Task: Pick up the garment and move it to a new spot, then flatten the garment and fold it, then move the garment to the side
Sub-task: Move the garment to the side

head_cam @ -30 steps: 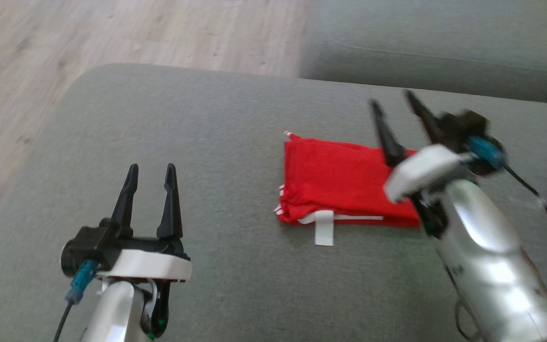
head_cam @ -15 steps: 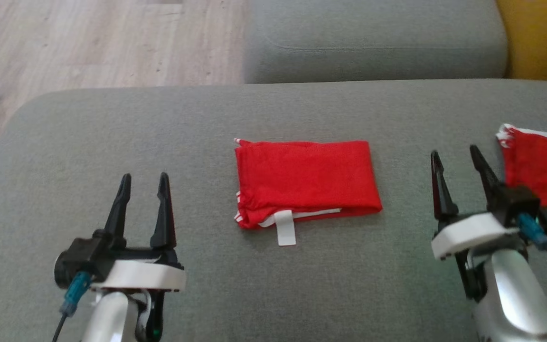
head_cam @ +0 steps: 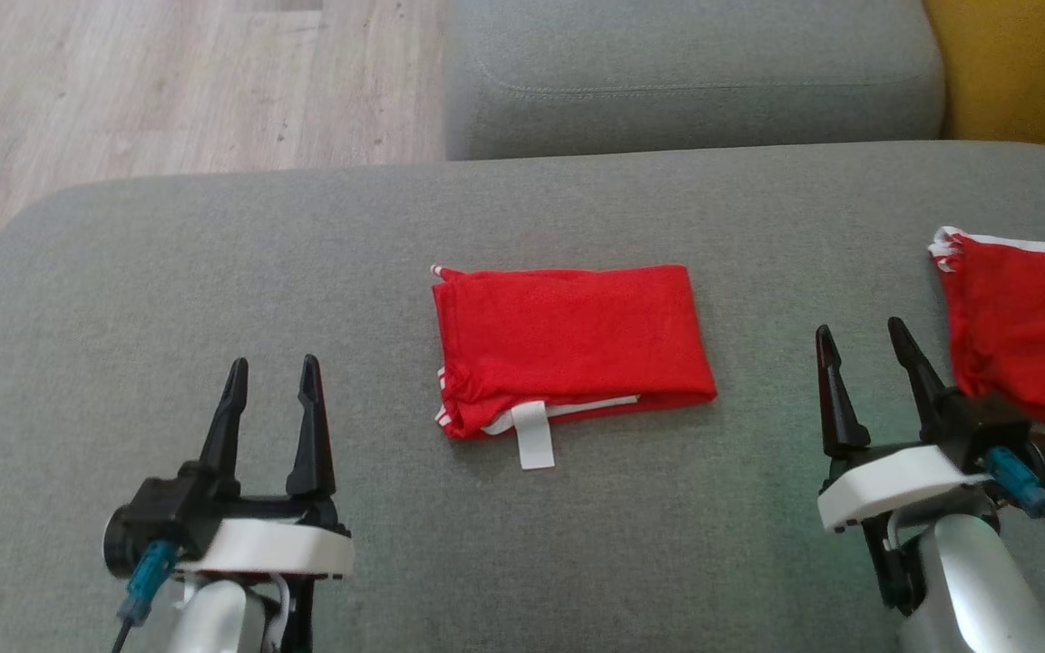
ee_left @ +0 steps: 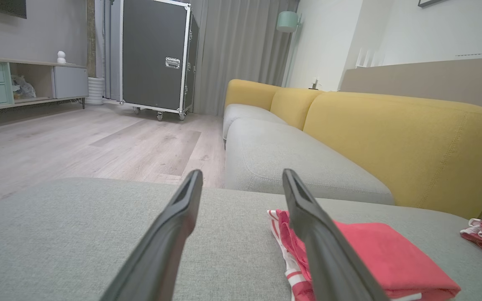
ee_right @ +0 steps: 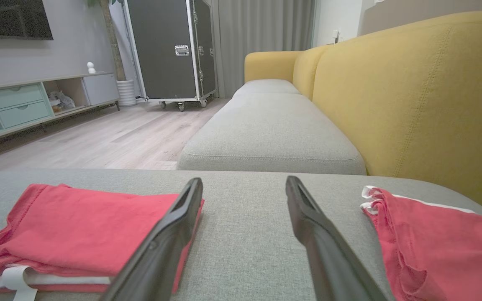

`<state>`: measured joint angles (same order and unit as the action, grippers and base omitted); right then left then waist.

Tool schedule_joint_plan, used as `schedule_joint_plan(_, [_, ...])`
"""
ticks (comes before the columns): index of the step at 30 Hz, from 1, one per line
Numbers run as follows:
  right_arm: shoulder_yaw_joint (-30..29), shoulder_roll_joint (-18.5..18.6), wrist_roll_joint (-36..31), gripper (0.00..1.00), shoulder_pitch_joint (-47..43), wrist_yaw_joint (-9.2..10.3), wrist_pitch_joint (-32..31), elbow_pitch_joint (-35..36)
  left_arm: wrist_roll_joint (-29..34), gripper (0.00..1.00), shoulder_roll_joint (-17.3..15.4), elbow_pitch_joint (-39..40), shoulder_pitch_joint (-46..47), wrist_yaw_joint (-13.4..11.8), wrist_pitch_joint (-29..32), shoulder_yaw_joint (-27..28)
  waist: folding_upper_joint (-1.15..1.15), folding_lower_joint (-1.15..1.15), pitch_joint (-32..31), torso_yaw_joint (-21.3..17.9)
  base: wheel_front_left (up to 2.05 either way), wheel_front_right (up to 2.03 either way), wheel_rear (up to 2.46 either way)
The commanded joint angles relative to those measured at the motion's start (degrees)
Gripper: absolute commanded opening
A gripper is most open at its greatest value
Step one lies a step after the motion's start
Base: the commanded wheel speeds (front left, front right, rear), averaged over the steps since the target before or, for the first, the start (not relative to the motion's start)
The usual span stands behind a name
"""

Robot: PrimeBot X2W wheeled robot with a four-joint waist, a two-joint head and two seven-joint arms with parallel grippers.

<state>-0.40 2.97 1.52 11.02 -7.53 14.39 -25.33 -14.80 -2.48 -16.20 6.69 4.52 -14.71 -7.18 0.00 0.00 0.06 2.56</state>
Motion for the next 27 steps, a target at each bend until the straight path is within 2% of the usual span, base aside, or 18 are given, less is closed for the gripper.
schedule_joint_plan(1, [1.3, -0.1, 0.0, 1.00, 2.6, 0.04, 0.6, 2.0, -0.3, 1.00, -0.4, 2.2, 2.2, -0.3, -0.3, 1.5, 0.00, 0.00, 0.4, 0.6, 0.00, 0.00, 0.00])
schedule_joint_plan(10, [2.1, -0.1, -1.8, 1.00, 8.2, 0.04, -0.4, -5.0, -0.5, 1.00, -0.4, 2.9, 5.3, 0.0, -0.3, -0.4, 0.00, 0.00, 4.1, 4.4, 0.00, 0.00, 0.00])
schedule_joint_plan(17, [1.8, -0.1, -0.3, 1.00, 15.1, 0.04, -6.9, -16.7, -1.1, 1.00, -0.4, 2.6, 7.2, -0.3, -0.3, -2.7, 0.00, 0.00, 7.3, 7.7, 0.00, 0.00, 0.00])
schedule_joint_plan(27, [6.0, -0.1, 5.1, 1.00, 22.2, 0.04, -11.1, -31.7, -1.3, 1.00, -0.4, 1.6, 9.0, -0.9, -0.3, -4.9, 0.00, 0.00, 9.5, 11.0, 0.00, 0.00, 0.00])
